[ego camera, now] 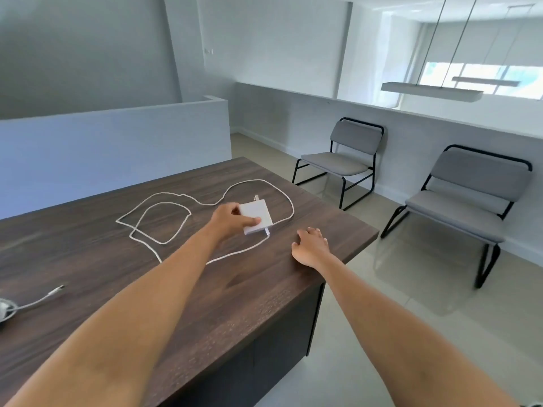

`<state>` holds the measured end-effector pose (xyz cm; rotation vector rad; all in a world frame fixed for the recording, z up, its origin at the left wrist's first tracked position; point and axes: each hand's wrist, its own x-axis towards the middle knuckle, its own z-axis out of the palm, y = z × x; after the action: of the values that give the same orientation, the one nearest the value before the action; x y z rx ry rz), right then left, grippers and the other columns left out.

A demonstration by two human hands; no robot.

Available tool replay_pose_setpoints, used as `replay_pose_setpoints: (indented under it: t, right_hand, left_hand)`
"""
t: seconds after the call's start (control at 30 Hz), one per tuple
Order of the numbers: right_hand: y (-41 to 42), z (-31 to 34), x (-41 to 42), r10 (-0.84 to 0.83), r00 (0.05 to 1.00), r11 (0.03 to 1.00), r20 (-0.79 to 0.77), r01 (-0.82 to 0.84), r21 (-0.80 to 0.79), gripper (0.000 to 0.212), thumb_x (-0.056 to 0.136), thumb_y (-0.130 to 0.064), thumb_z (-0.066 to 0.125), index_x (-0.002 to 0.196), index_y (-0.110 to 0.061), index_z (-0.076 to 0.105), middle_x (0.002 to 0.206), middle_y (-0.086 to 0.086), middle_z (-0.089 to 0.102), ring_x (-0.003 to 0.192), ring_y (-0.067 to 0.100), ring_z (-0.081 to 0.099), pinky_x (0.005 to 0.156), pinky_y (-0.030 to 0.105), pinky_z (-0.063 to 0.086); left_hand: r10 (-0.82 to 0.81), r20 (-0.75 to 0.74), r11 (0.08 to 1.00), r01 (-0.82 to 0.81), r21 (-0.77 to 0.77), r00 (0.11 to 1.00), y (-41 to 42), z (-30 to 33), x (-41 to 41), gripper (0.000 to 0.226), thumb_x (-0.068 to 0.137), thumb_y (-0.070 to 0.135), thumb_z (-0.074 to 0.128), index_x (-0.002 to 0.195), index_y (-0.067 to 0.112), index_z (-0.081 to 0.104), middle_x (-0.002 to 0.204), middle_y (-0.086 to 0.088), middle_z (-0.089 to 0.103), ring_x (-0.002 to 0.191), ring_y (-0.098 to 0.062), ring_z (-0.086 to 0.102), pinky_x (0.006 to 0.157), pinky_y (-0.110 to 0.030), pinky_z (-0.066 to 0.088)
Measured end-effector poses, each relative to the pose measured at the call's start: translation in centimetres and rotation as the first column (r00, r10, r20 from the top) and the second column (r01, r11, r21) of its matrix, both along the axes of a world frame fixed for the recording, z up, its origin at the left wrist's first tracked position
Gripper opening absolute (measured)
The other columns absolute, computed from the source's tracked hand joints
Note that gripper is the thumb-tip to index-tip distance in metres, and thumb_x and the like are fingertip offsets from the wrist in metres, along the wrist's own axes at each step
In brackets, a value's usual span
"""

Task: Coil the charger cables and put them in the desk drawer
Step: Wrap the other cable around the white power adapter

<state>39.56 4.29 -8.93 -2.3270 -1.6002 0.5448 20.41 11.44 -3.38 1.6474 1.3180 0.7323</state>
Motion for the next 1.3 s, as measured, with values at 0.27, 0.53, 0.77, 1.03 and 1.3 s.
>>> replay_pose_setpoints:
  t: [0.27,0.53,0.77,1.03,1.3]
  right_hand:
    - [4.1,4.7,-10.6,0.129,0.728,0.934,-0.673,0.138,0.33,0.031,0.091,-0.009,0.039,0.106,-0.015,0.066,0.116,0.004,0.066,0.102,0.018,0.057,0.082,0.025,0.04]
    - [5.0,8.7,-25.6,0.271,0.099,0.916,-0.957,-0.331,0.226,0.043,0.102,-0.034,0.029,0.095,-0.016,0.068,0.099,0.004,0.071,0.118,0.015,0.056,0.112,0.04,0.021]
    - [3.2,9.1,-32.2,0.475,0.163,0.711,-0.865,-0.649,0.268,0.053,0.095,-0.056,0.038,0.084,-0.016,0.07,0.081,0.001,0.071,0.1,0.014,0.061,0.106,0.042,0.028]
    - [3.6,9.4,-32.1,0.605,0.281,0.691,-0.745,-0.65,0.317,0.041,0.089,-0.047,0.059,0.068,-0.011,0.06,0.054,-0.002,0.038,0.048,0.011,0.034,0.051,0.021,0.031]
    - [6.2,14.7,-29.9,0.779,0.518,0.624,-0.353,-0.695,0.356,0.041,0.067,-0.046,0.082,0.058,-0.015,0.056,0.053,-0.005,0.046,0.053,0.009,0.039,0.053,0.023,0.031]
  left_hand:
    - [0.103,0.46,0.993,-0.064,-0.101,0.882,-1.0,8.9,-8.7,0.017,0.085,0.007,0.067,0.097,0.006,0.056,0.087,-0.011,0.066,0.058,-0.014,0.068,0.063,-0.028,0.057]
    - [0.419,0.594,0.896,-0.419,-0.148,0.687,-3.4,14.0,-20.5,0.032,0.081,0.007,0.072,0.105,0.005,0.051,0.096,-0.012,0.064,0.076,-0.026,0.066,0.062,-0.032,0.06]
    - [0.584,0.6,0.754,-0.639,-0.151,0.547,-6.6,15.4,-28.3,0.053,0.08,0.009,0.073,0.126,0.001,0.048,0.114,-0.014,0.058,0.076,-0.025,0.065,0.055,-0.031,0.059]
    - [0.56,0.609,0.807,-0.534,-0.251,0.561,-9.2,14.9,-32.7,0.023,0.086,0.02,0.068,0.102,0.008,0.058,0.089,-0.007,0.063,0.074,-0.019,0.061,0.052,-0.021,0.056]
    - [0.244,0.142,0.947,-0.204,-0.249,0.959,-10.3,14.4,-32.3,0.018,0.083,0.018,0.067,0.097,0.008,0.064,0.075,-0.001,0.066,0.061,-0.008,0.061,0.053,-0.017,0.05]
